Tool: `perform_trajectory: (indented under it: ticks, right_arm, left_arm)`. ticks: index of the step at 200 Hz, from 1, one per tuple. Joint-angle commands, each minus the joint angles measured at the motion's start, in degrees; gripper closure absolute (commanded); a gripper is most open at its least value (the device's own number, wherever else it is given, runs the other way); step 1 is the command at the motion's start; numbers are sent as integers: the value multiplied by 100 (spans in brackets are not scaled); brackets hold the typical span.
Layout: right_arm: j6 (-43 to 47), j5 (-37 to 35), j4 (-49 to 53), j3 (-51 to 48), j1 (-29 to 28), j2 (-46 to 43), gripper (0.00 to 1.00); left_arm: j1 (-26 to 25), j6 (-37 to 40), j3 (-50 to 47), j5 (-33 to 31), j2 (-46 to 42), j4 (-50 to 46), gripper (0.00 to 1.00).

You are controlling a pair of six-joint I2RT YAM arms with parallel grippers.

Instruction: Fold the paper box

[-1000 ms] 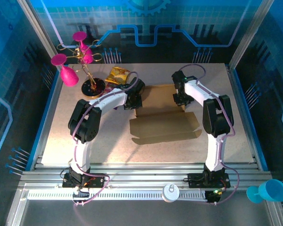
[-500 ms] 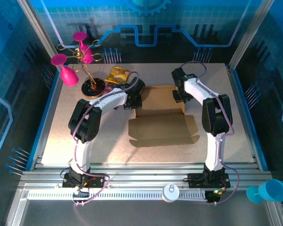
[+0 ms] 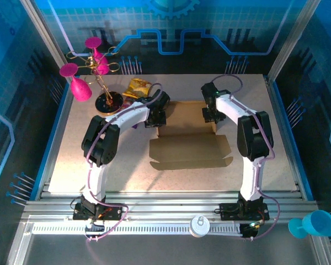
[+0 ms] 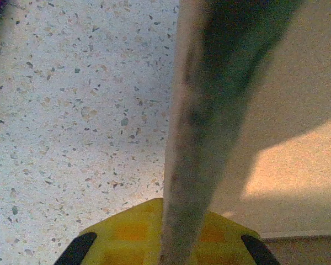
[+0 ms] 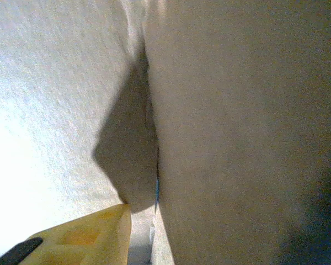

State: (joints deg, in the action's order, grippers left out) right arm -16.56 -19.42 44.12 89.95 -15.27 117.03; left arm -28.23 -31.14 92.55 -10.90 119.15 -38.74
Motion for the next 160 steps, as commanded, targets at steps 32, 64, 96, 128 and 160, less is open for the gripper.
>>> perform_trajectory:
  ticks: [32, 64, 96, 128, 160]
  right_arm:
    - [-387, 304, -570, -794, 164, -735, 56]
    - [-451, 327, -640, -830, 173, -730, 61]
    - [-315, 445, -841, -749, 183, -510, 61]
    - [-278, 545, -808, -441, 230, -295, 66]
    - [-356, 505, -807, -551, 220, -277, 68]
  left_arm:
    - [72, -9, 202, 35, 214, -248, 100]
    - [90, -3, 219, 80, 232, -269, 100]
    - [90, 20, 285, 105, 255, -303, 100]
    - [99, 21, 350, 124, 290, -345, 100]
    - [127, 21, 429, 138, 336, -414, 100]
